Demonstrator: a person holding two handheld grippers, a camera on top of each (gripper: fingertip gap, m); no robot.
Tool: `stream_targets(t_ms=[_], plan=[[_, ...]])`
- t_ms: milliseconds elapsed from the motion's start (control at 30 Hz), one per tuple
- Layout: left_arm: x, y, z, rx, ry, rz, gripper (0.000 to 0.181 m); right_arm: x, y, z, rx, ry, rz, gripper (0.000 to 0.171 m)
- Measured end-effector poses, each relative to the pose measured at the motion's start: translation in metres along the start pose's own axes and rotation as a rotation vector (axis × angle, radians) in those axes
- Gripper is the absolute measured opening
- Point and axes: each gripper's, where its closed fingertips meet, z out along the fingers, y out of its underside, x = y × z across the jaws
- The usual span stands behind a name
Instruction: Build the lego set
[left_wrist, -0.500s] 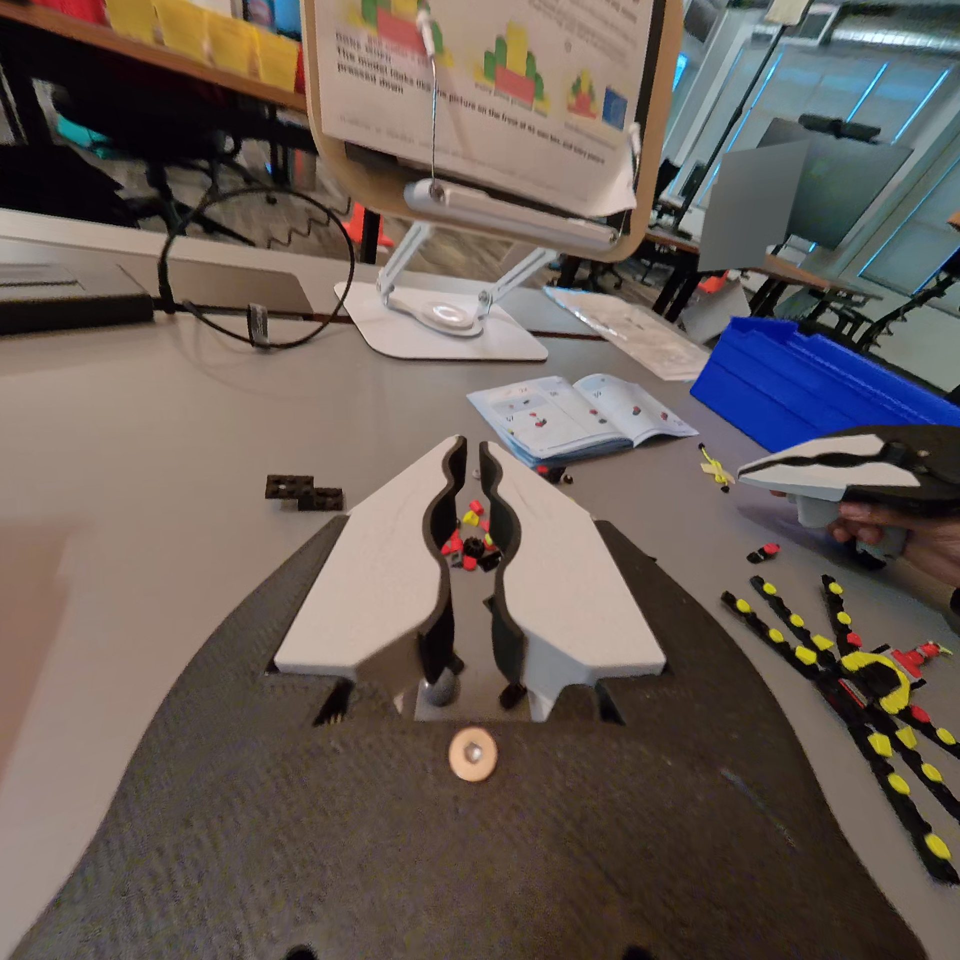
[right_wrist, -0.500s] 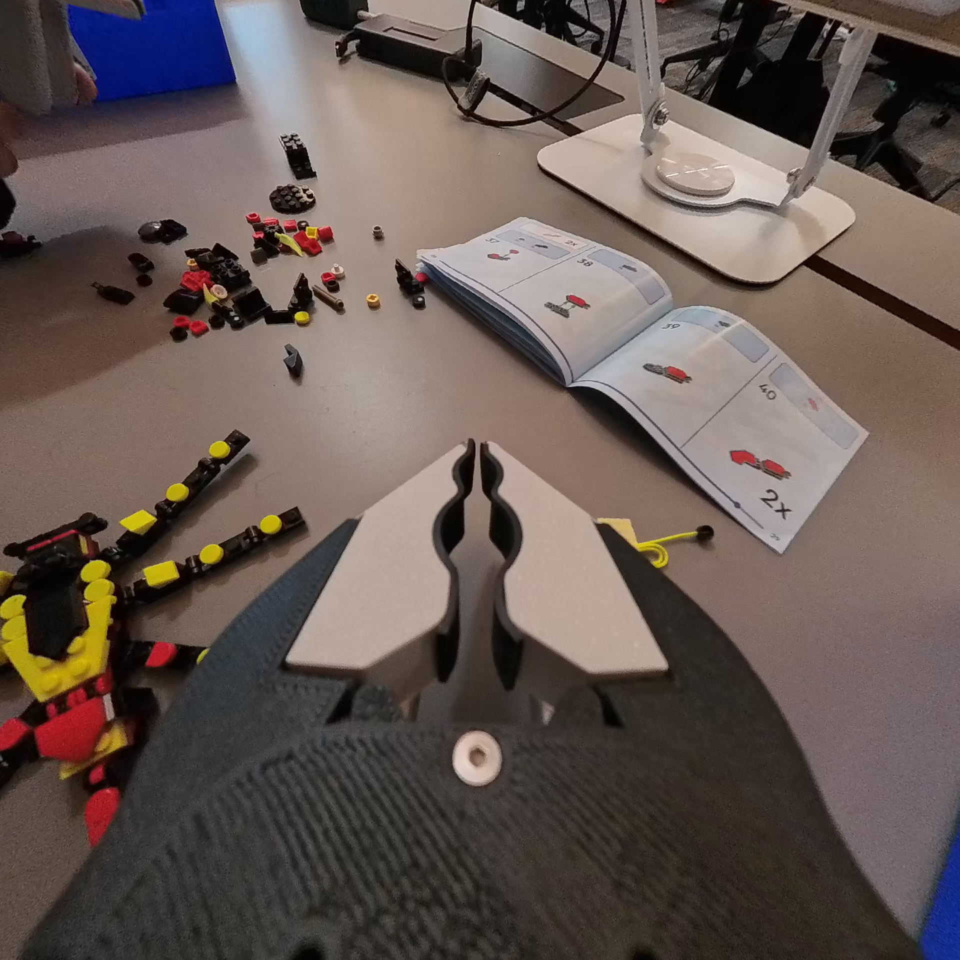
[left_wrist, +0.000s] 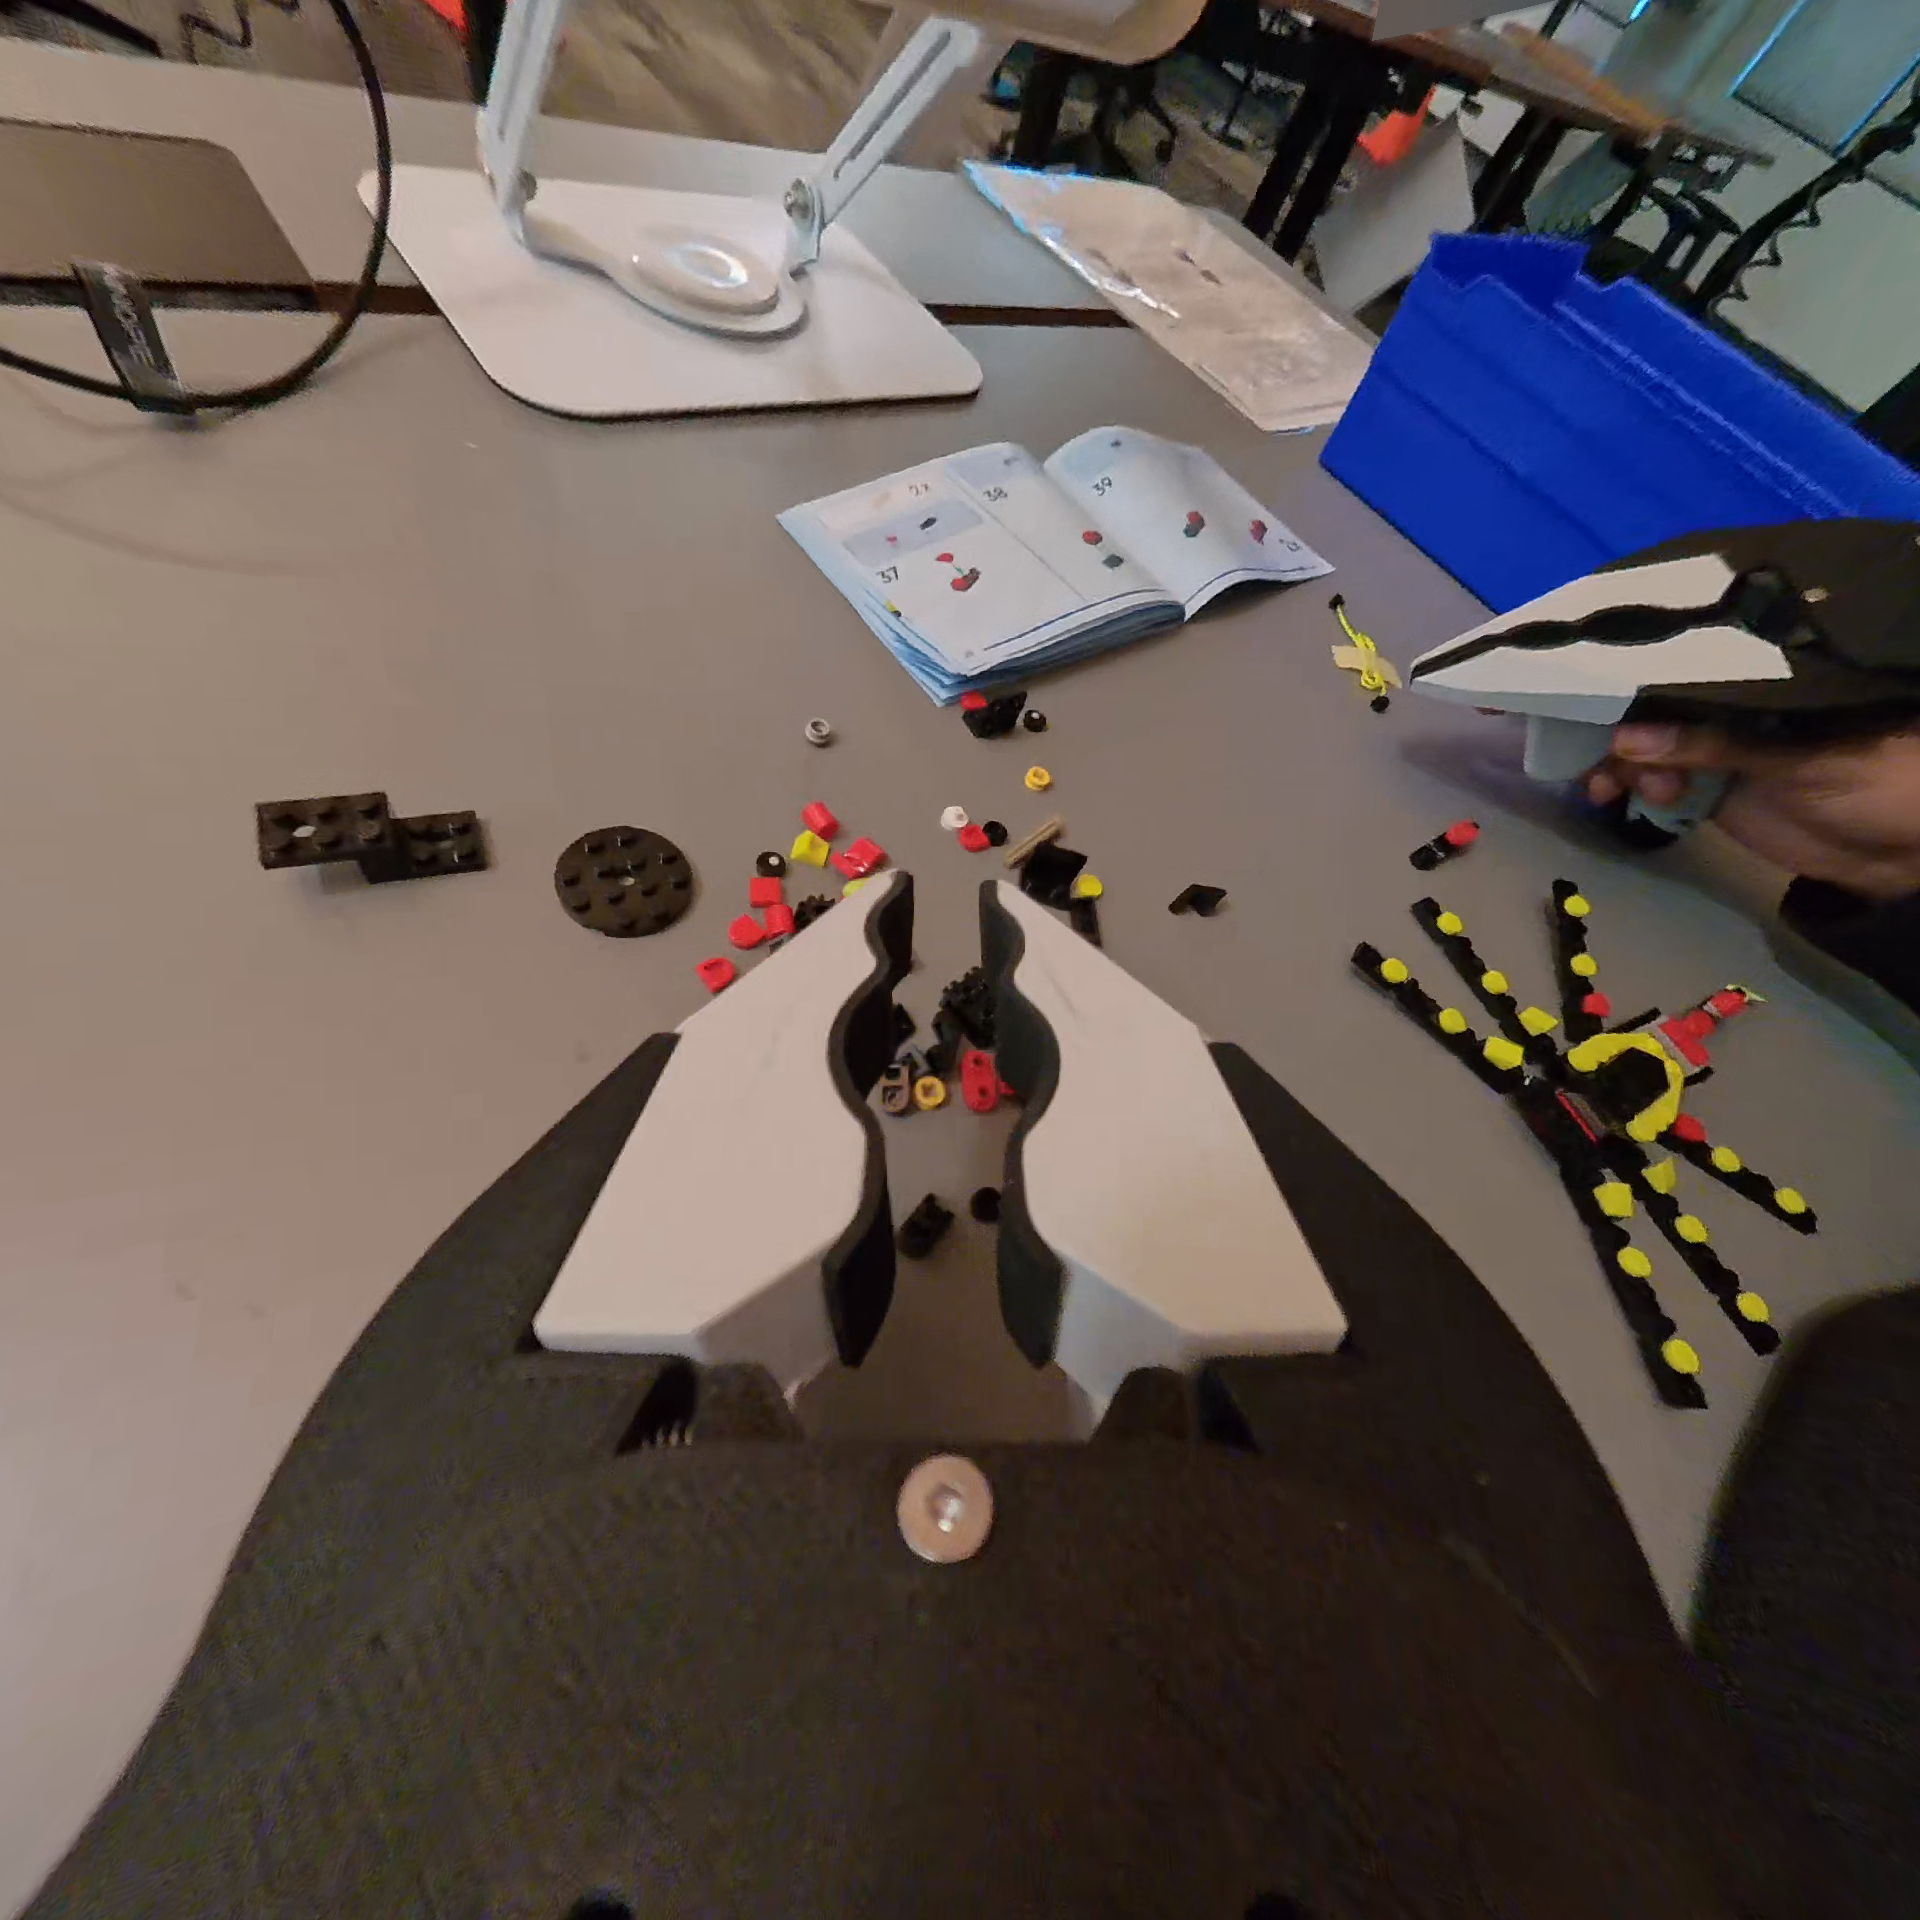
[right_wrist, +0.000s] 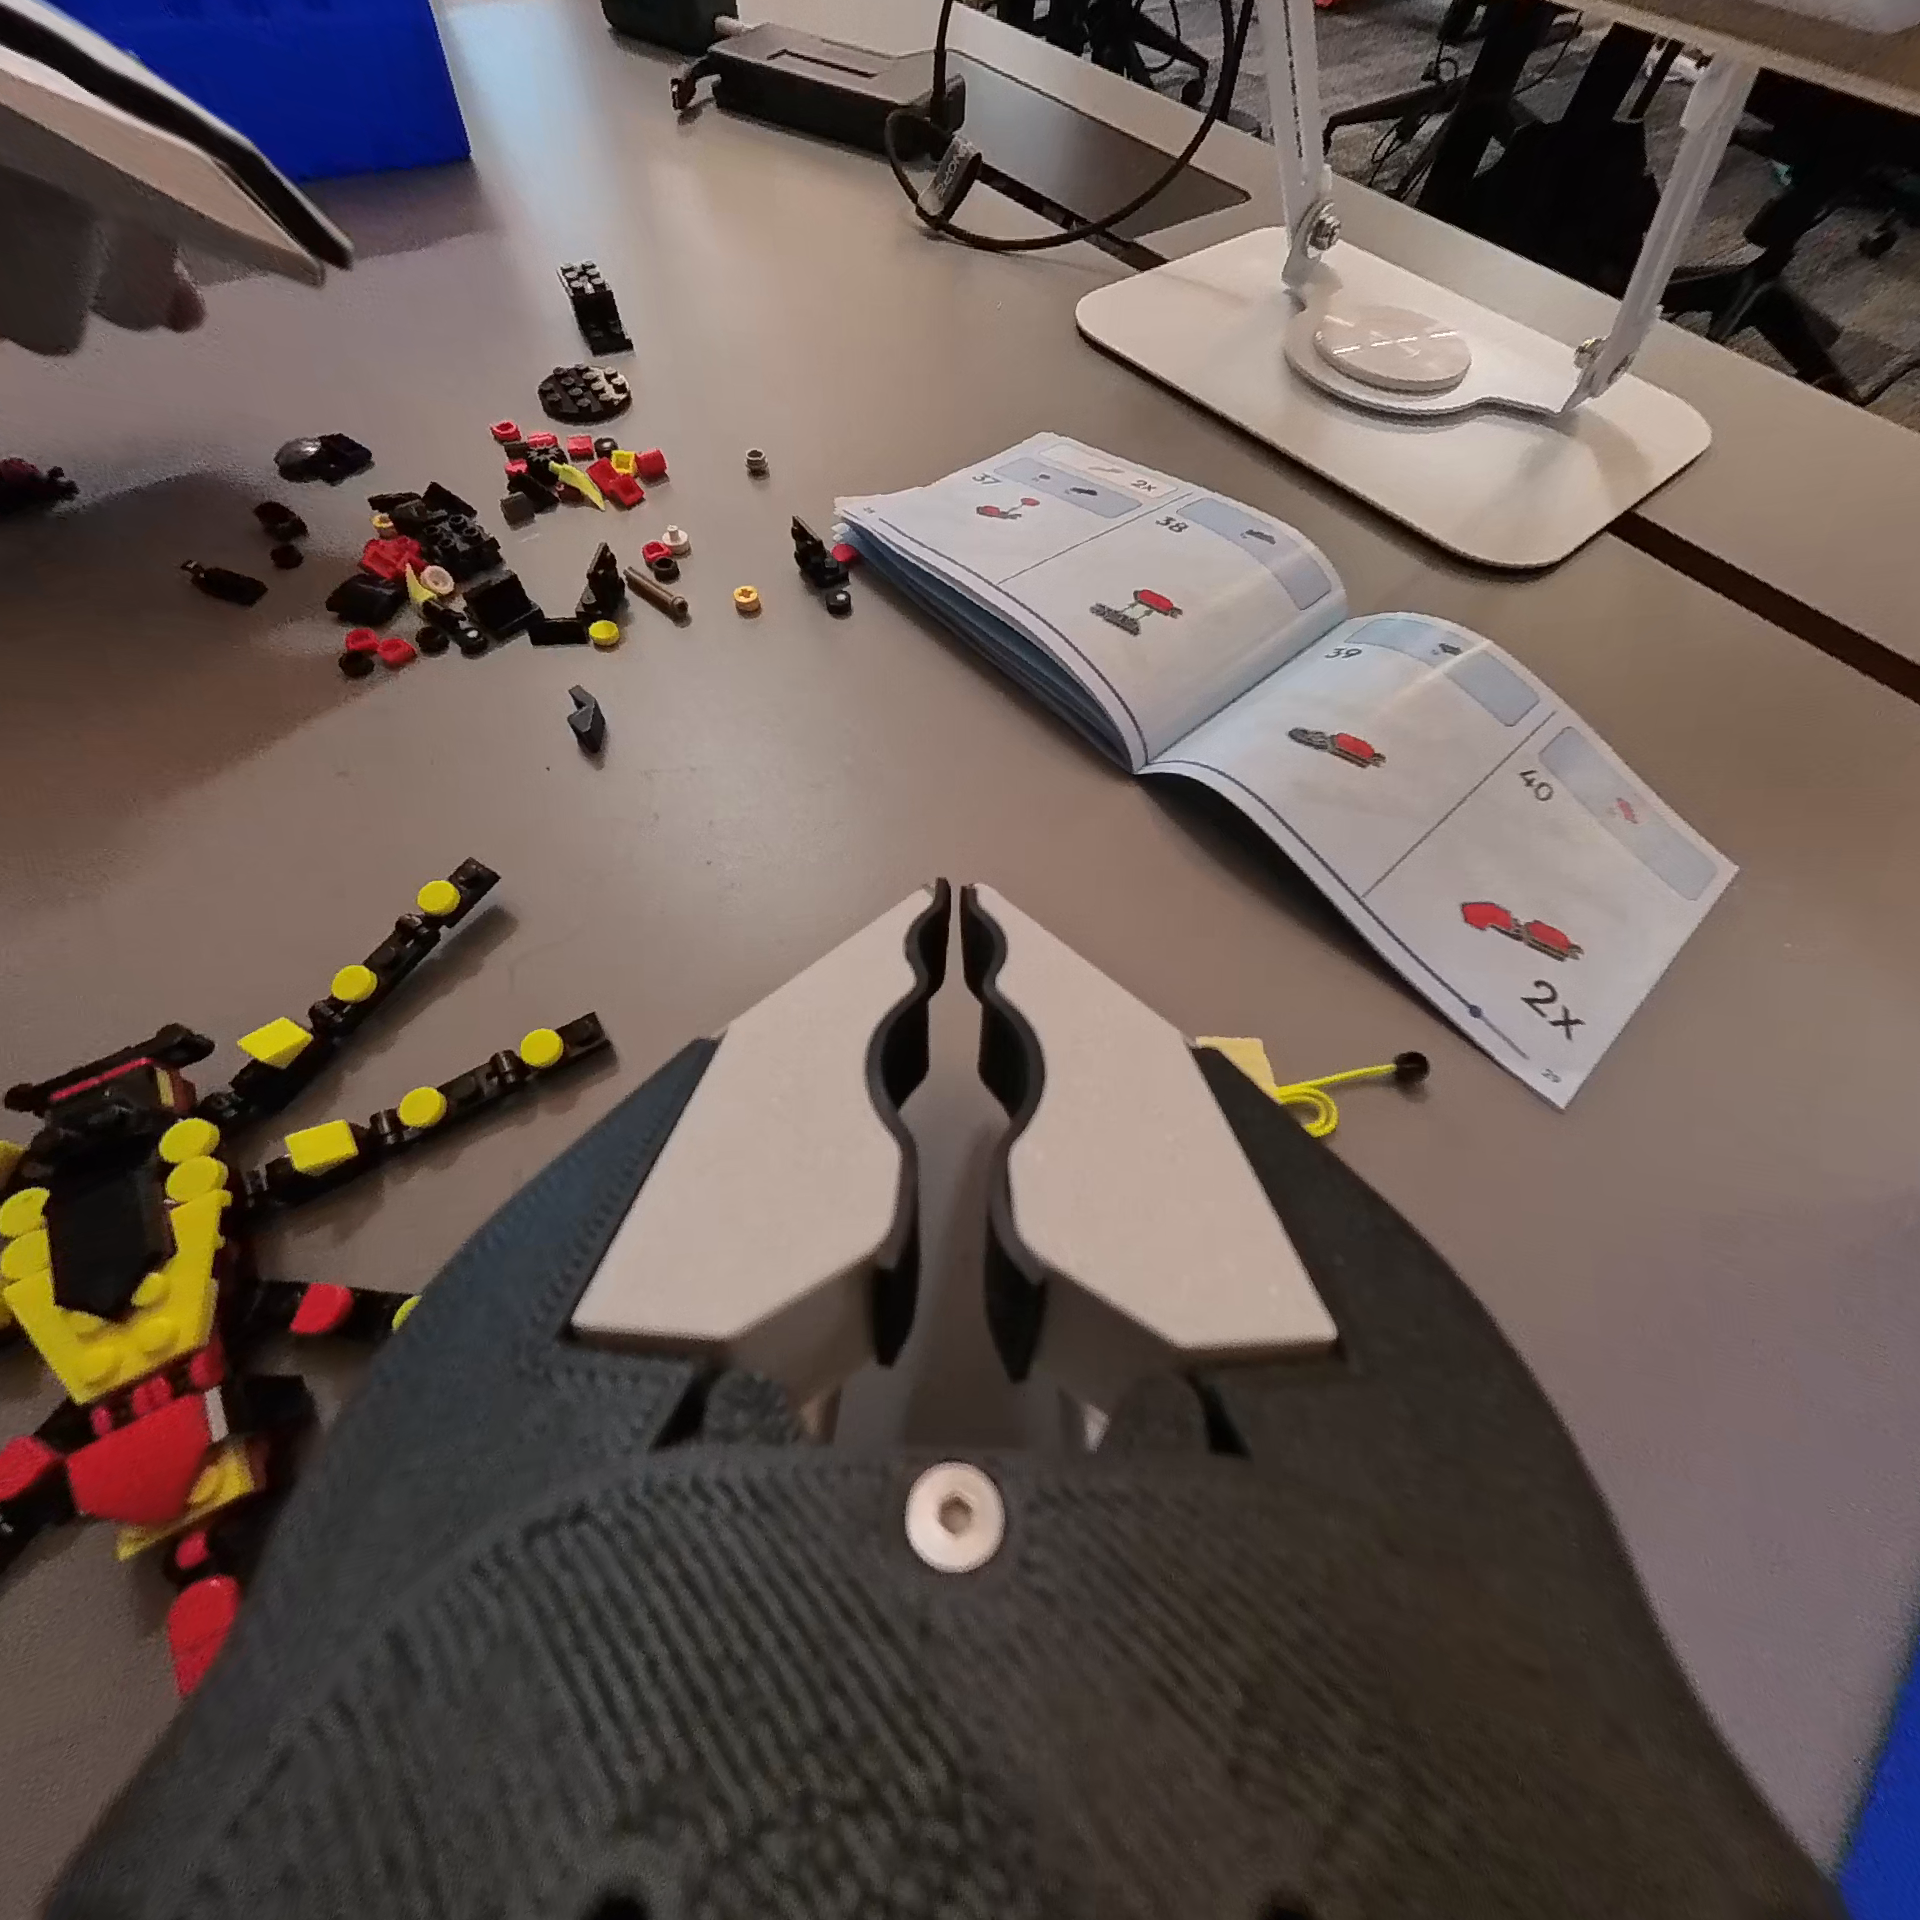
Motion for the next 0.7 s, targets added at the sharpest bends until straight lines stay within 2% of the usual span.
stream_targets(t_ms=[167, 300, 433, 567, 700], plan=[[-0.008, -0.005, -0.014, 0.003, -0.068, 0.083, 0.007, 0.0, 0.001, 0.001, -0.005, -0.002, 0.005, 0.0], [-0.01, 0.026, -0.017, -0.175, -0.004, 0.177, 0.002, 0.0, 0.001, 0.001, -0.01, -0.002, 0.004, 0.0], [-0.007, 0.063, -0.025, -0.372, 0.03, 0.384, 0.006, 0.0, 0.003, 0.002, -0.019, -0.003, 0.011, 0.0], [-0.002, 0.071, -0.021, -0.414, 0.043, 0.412, 0.011, 0.001, 0.004, 0.004, -0.032, -0.005, 0.018, 0.0], [-0.005, 0.079, -0.018, -0.449, 0.019, 0.439, 0.009, 0.001, 0.005, 0.004, -0.036, -0.004, 0.018, 0.0]])
